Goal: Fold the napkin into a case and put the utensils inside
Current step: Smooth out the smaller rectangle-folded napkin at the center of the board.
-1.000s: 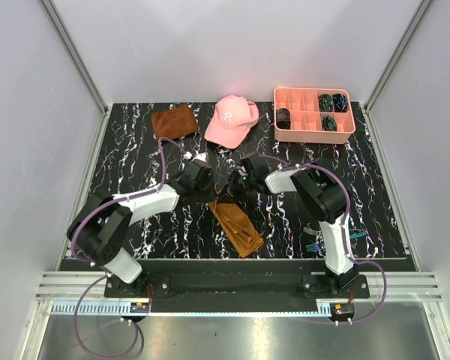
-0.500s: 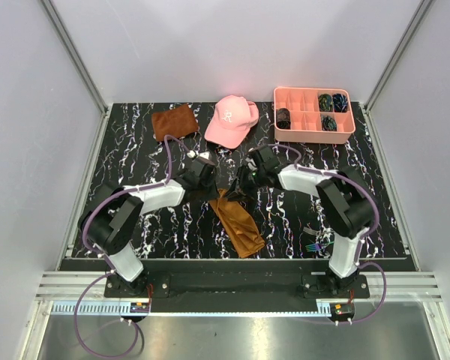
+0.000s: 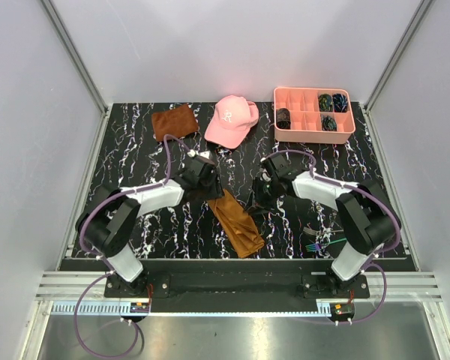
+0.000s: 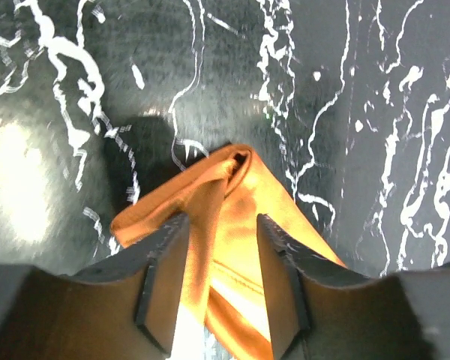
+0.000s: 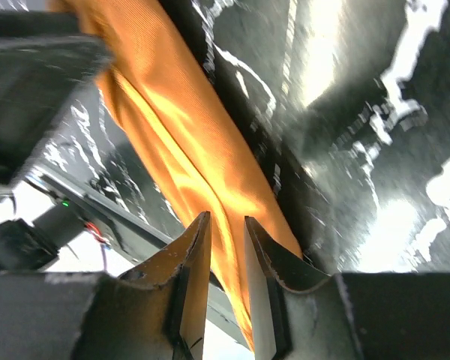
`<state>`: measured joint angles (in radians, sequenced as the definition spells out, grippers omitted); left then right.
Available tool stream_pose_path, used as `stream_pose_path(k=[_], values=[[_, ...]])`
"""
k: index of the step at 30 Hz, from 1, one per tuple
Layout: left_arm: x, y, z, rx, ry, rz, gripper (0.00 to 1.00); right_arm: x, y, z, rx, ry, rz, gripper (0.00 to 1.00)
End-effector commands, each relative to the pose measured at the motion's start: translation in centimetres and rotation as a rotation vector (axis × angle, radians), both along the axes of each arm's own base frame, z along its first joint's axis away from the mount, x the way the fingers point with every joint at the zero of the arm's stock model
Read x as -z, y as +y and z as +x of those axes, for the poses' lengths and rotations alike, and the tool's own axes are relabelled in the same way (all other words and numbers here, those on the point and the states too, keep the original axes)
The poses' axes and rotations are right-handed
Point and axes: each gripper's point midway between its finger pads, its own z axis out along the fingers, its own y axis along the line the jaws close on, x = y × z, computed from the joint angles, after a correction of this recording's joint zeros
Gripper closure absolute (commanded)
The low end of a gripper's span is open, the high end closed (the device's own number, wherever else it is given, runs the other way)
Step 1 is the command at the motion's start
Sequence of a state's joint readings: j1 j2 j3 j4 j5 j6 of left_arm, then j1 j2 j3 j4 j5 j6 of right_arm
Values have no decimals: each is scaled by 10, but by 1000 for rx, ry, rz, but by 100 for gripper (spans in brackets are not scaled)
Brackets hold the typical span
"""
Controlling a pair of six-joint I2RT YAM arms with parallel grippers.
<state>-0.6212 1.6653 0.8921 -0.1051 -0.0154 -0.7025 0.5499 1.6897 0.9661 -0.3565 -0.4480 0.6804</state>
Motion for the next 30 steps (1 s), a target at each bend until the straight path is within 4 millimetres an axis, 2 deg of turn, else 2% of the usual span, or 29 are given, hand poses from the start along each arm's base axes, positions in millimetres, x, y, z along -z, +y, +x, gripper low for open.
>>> stream_pose_path(k=[1, 3, 6, 13, 15, 17, 21, 26, 30], values=[[-53, 2, 3, -5, -89, -35, 50, -13, -11, -4, -38, -80, -23, 67], [-57, 12, -7, -15, -72, -9, 46, -11, -16, -10, -66, -75, -41, 66], [-47, 24, -29, -23, -17, -3, 46, -10, -16, -16, -86, -78, -51, 64], [-20, 21, -79, 22, 103, -139, 58, -2, -6, -36, -142, -57, -59, 61], [-19, 19, -85, 34, 112, -165, 65, -4, -3, -38, -156, -82, -74, 59], [-20, 18, -89, 32, 114, -181, 67, -6, -1, -42, -173, -89, -90, 58], [-20, 15, -96, 40, 131, -209, 67, 1, 2, -56, -197, -57, -125, 61], [-22, 11, -102, 44, 143, -229, 67, 22, 5, -72, -212, -6, -169, 65], [-25, 1, -109, 68, 161, -254, 67, 16, 5, -66, -205, -38, -198, 66]])
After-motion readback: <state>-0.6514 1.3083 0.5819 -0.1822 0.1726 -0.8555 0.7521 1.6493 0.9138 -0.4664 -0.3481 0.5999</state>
